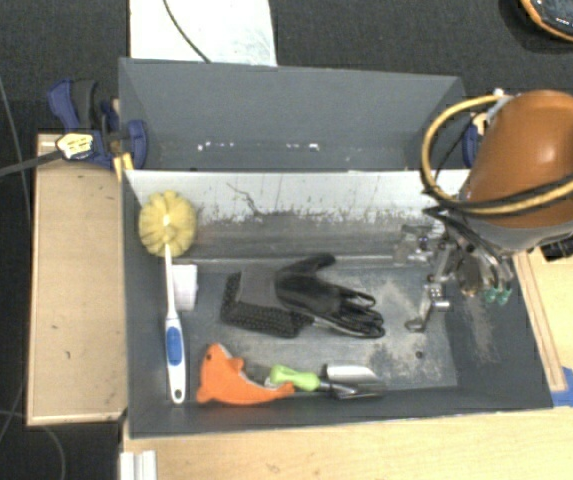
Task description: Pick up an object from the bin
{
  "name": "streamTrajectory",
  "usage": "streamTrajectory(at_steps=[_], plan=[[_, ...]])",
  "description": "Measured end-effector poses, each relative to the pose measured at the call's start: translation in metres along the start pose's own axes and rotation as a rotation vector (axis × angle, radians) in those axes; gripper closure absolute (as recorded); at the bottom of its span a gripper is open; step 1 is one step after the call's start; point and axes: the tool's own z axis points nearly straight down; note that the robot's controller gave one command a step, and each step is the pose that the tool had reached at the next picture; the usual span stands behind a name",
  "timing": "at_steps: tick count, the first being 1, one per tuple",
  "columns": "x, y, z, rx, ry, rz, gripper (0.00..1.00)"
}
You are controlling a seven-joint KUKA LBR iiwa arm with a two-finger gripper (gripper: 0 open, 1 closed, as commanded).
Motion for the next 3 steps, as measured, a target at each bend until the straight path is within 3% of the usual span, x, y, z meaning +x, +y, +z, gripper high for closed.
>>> streamTrajectory(at_steps=[1, 2, 3], plan=[[-0.002, 0.0, -0.004, 0.001, -0.009, -0.002, 0.0], [-0.003, 0.038, 0.097, -0.001, -0.009, 0.134, 0.0], [0.001, 0.059, 0.077, -0.001, -0.009, 0.149, 0.0]])
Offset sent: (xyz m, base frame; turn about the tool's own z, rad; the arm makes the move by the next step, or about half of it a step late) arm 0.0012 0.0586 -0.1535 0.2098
